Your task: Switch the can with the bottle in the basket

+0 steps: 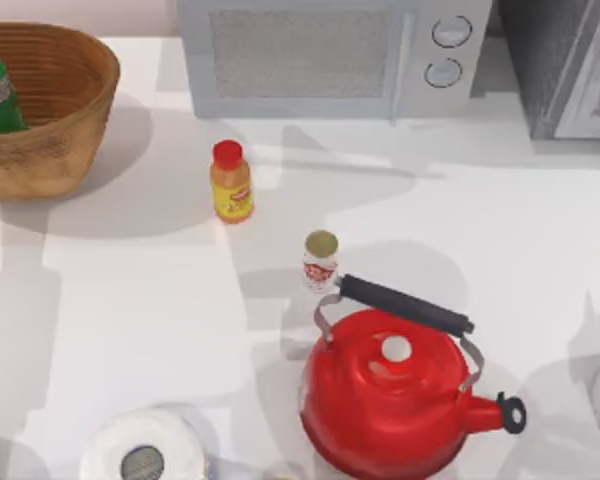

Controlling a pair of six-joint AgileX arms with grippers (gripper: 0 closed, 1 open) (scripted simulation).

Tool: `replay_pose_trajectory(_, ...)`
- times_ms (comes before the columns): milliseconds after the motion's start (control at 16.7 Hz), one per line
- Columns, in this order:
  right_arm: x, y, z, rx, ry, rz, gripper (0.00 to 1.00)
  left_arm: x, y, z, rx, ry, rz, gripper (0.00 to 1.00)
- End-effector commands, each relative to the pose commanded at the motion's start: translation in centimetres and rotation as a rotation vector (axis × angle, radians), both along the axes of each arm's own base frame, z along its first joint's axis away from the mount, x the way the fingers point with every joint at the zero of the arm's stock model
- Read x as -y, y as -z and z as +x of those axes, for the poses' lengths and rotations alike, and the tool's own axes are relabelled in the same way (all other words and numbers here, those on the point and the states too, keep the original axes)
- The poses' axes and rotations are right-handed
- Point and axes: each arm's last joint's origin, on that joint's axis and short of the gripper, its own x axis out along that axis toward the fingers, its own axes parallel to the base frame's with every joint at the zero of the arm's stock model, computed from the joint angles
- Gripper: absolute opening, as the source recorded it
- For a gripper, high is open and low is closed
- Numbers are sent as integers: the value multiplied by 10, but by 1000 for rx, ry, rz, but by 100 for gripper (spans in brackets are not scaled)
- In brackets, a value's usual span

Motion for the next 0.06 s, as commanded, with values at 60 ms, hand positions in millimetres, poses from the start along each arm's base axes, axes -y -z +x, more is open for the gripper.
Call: replay_pose_trajectory(60,0,0,0,0,0,0,100,0,0,0,0,0,0,100)
